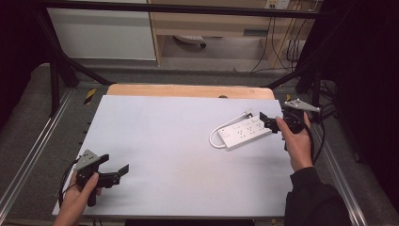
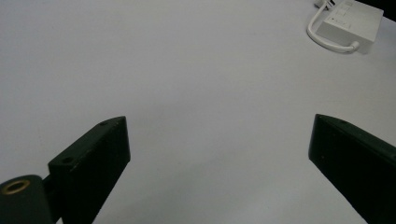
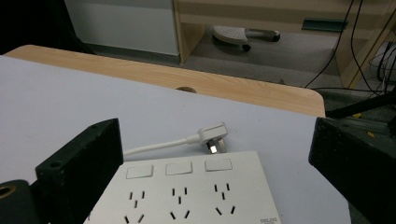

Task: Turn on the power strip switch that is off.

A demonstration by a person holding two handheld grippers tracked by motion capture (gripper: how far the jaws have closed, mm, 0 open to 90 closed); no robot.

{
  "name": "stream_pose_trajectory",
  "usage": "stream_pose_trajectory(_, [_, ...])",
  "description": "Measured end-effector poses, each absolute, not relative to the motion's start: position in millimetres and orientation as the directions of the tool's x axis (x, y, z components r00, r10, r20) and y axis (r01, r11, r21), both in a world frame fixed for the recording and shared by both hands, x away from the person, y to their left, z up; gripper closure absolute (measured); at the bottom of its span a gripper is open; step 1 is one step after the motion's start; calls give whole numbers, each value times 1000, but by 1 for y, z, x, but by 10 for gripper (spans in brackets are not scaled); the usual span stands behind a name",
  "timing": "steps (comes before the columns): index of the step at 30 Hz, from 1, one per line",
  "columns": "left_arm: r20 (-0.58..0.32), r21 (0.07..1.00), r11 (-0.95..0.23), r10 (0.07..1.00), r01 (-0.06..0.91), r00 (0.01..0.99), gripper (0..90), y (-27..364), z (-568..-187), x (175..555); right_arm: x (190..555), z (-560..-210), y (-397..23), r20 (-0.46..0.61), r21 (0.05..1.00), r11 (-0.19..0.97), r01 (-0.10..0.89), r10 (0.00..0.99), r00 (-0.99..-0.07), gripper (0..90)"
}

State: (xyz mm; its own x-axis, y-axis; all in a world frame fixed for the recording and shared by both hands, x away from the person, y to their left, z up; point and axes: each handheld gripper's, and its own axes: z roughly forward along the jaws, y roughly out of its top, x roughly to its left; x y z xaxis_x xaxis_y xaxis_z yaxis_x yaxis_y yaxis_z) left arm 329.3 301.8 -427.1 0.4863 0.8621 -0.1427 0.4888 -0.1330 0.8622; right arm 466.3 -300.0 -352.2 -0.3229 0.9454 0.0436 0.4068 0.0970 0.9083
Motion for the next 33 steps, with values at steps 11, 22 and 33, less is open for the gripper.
stream_pose_trajectory(11, [-141,861,-136,862,490,486,55,302,-428,330,479,-350,-303,45,909,86,409,952,-301,38])
stream_pose_trajectory(22, [-137,861,-138,863,489,486,55,302,-428,330,496,-354,-304,39,903,86,421,959,-280,53])
stream_pose_trajectory(33, [-127,861,-151,862,487,491,55,302,-428,330,507,-365,-307,62,895,60,442,965,-255,97])
